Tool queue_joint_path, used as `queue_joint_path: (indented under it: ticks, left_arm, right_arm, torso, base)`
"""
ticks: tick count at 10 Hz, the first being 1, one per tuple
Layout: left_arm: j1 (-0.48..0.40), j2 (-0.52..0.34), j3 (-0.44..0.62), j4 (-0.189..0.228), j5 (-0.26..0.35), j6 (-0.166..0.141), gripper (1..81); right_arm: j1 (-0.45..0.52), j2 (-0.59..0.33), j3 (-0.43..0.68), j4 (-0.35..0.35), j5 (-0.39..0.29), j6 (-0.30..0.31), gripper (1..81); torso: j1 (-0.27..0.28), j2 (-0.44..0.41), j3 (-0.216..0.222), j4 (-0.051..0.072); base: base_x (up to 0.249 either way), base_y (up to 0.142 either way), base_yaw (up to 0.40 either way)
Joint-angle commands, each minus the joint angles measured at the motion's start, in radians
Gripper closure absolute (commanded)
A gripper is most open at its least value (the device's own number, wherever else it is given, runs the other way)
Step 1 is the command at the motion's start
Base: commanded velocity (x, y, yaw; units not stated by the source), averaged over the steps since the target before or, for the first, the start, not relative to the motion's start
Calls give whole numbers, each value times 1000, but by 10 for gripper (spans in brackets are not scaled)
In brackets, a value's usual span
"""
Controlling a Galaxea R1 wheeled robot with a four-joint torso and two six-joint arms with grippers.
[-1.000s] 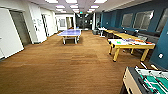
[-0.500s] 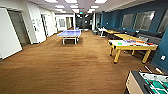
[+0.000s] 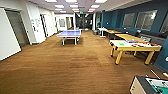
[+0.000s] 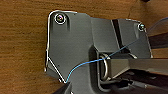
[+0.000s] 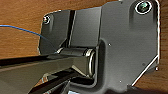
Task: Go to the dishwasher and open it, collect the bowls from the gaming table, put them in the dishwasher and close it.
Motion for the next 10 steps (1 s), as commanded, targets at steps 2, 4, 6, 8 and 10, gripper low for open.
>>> queue_joint_path:
  ticks: [2,4,6,8,10]
  left_arm:
    - [-33,-12,5,4,46,-4,10]
    - [-33,-9,5,5,46,-4,10]
    - [-33,-7,5,4,46,-4,10]
    - [-33,-3,-1,3,44,-4,10]
    - [-33,8,-22,4,46,-4,10]
  right_arm:
    - [46,-5,3,-3,-53,-3,10]
    - [43,-5,1,-3,-53,-3,10]
    - [42,-3,1,-6,-51,-3,10]
    - [40,0,-2,-3,-53,-3,10]
    - [39,6,-8,-2,-51,-3,10]
  torso:
    - [1,0,0,0]
    - [1,0,0,0]
    - [1,0,0,0]
    - [1,0,0,0]
    - [1,0,0,0]
  base:
    - [220,0,0]
    - [220,0,0]
    - [222,0,0]
    - [224,0,0]
    - [238,0,0]
